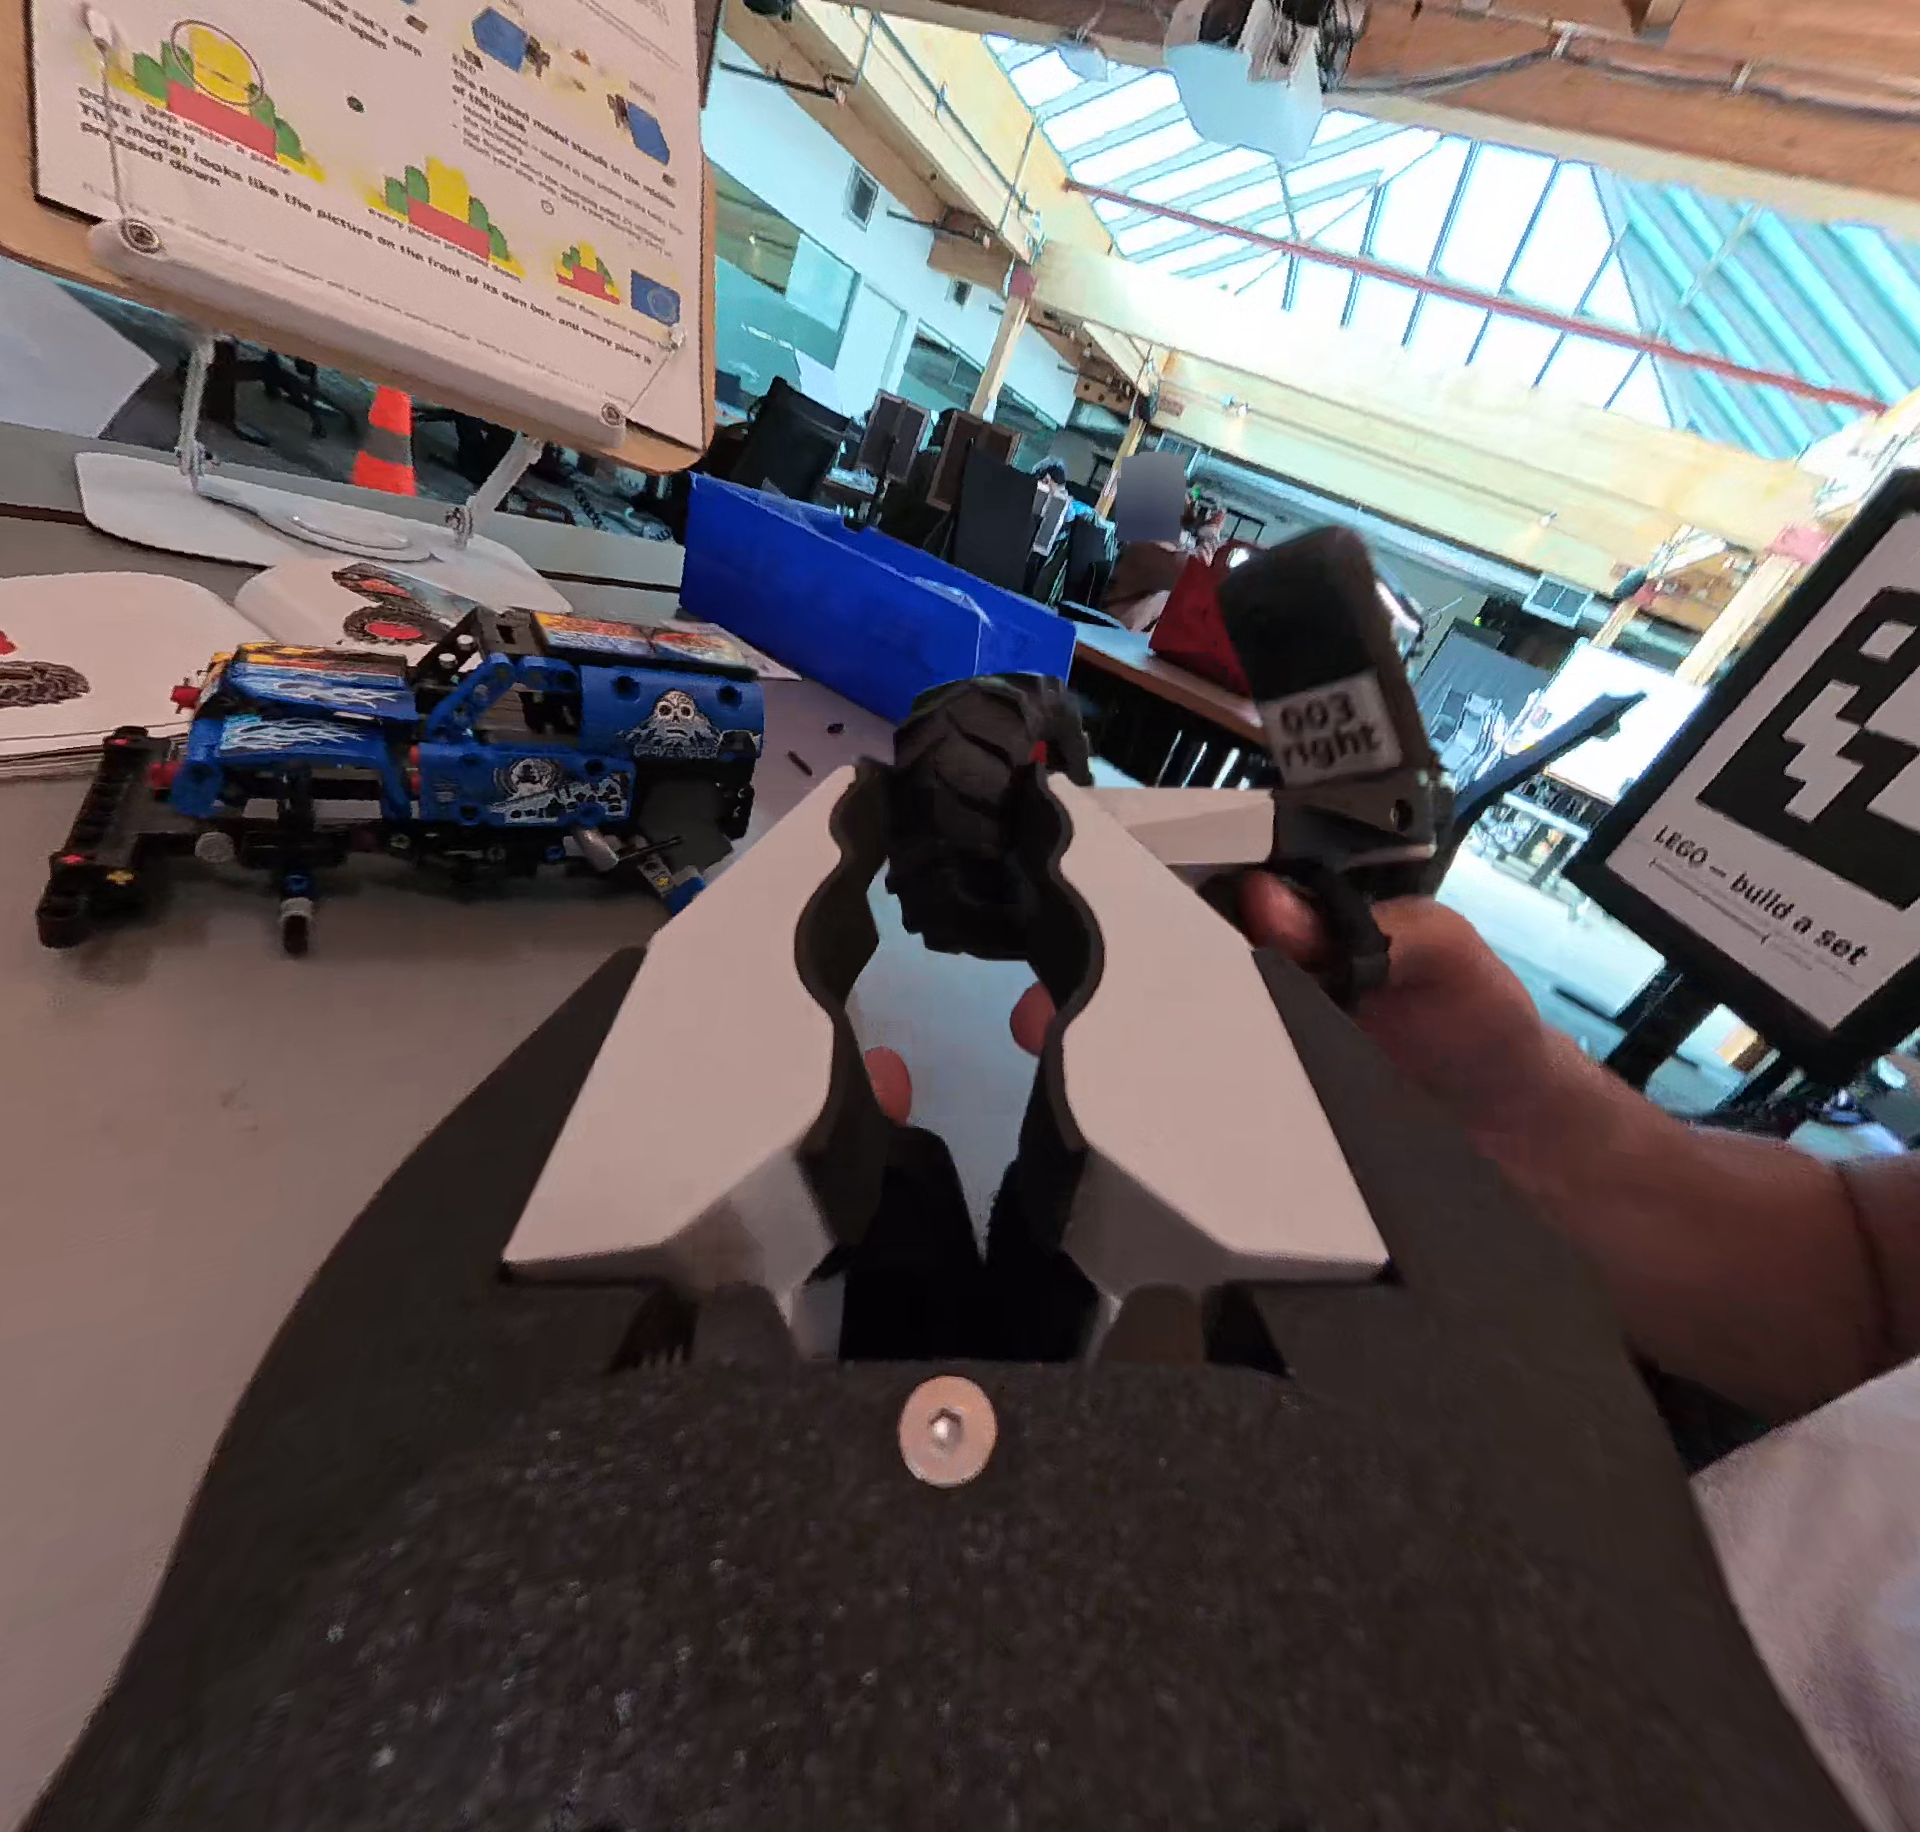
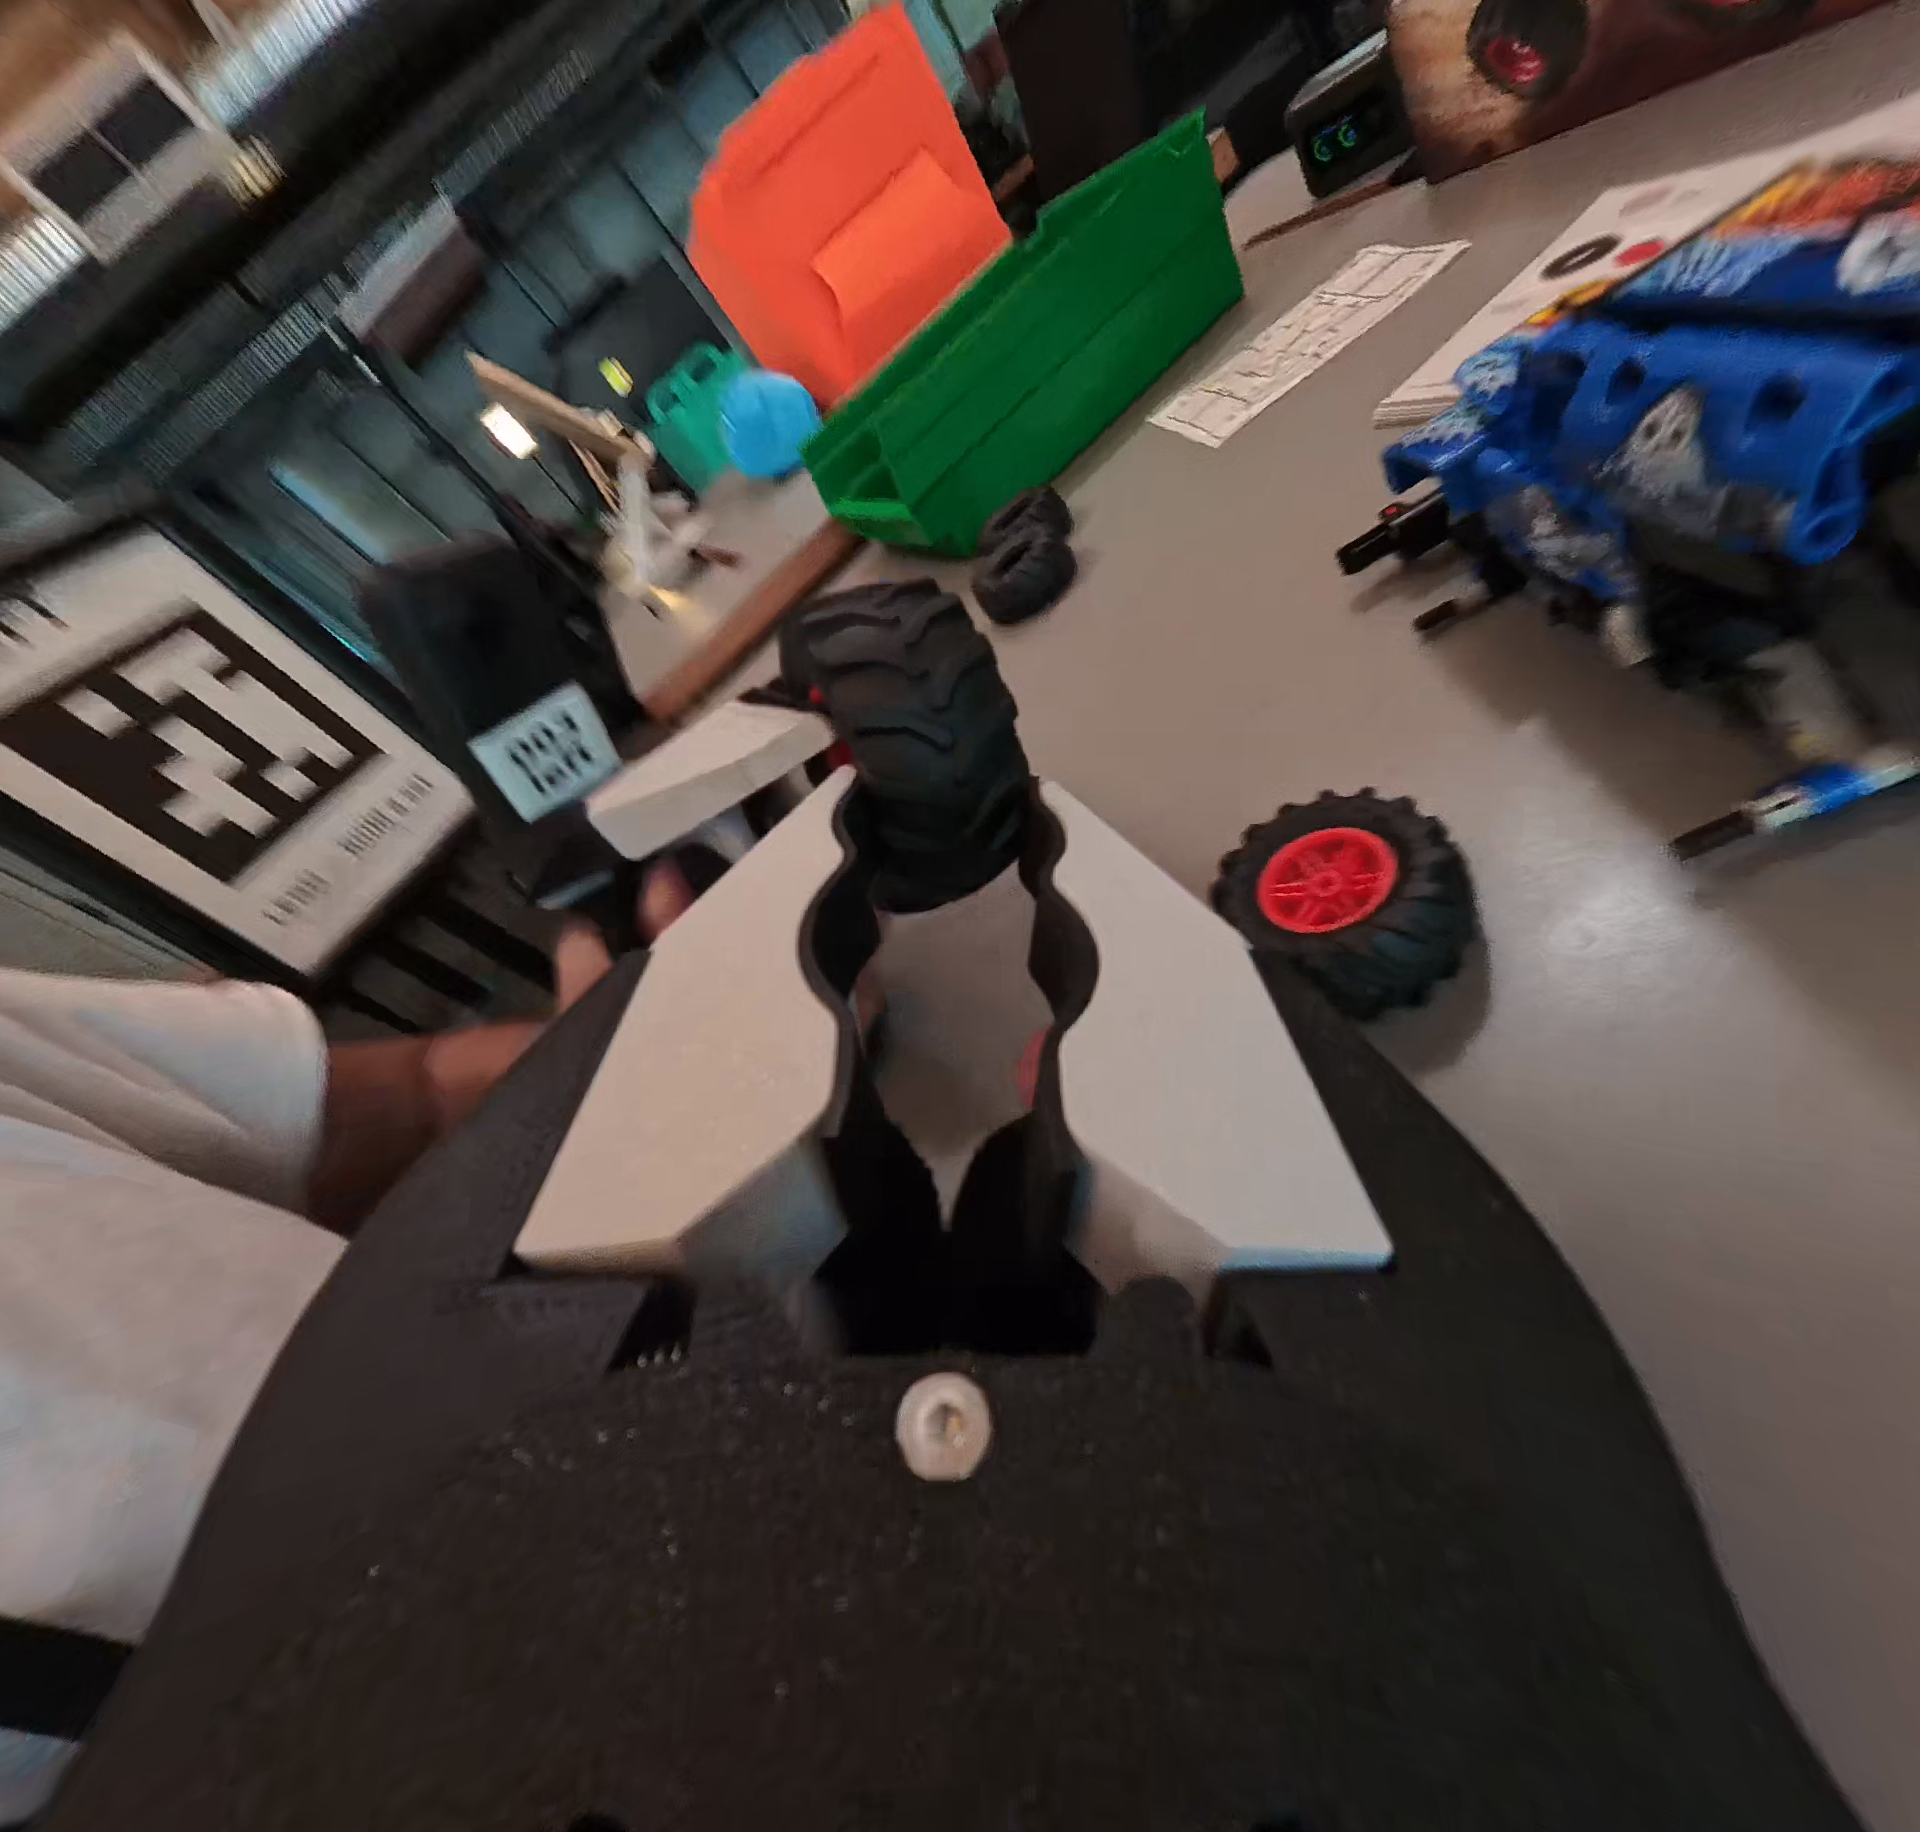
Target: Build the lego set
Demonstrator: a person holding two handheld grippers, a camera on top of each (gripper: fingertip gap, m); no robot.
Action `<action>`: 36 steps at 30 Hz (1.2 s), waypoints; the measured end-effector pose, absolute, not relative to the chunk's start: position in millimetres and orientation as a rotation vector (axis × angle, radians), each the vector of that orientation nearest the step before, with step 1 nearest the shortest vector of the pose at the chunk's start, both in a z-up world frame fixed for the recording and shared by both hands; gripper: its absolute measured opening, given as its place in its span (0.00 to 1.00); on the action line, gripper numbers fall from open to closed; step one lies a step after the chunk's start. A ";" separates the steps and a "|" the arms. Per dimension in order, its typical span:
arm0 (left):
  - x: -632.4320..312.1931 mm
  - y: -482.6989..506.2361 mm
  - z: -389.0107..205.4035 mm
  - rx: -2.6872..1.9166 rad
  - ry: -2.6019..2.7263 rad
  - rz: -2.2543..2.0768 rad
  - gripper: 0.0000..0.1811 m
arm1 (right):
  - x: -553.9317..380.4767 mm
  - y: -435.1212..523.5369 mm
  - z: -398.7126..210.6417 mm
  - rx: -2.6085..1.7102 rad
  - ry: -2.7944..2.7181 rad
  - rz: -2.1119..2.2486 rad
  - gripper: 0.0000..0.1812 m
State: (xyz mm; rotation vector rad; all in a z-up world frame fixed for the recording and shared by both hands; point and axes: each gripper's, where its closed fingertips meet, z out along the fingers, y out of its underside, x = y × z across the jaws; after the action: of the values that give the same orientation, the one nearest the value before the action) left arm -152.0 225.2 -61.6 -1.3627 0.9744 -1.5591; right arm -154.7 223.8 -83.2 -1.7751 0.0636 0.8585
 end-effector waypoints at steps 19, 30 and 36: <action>-147.1 212.0 -92.2 -1.364 1.356 -1.253 0.12 | -141.9 204.8 -97.9 -1.887 -0.320 0.246 0.13; -156.5 191.3 -80.2 -1.266 1.529 -1.455 0.13 | -159.4 187.0 -87.1 -1.843 -0.323 0.895 0.12; -159.2 187.3 -71.6 -1.275 1.533 -1.524 0.14 | -166.4 182.3 -81.0 -1.744 -0.263 1.213 0.12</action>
State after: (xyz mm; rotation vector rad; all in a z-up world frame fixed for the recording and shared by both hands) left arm -159.2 187.3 -71.6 -1.2750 1.5333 -1.5245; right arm -166.4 182.3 -81.0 -1.7435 -0.2634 1.2132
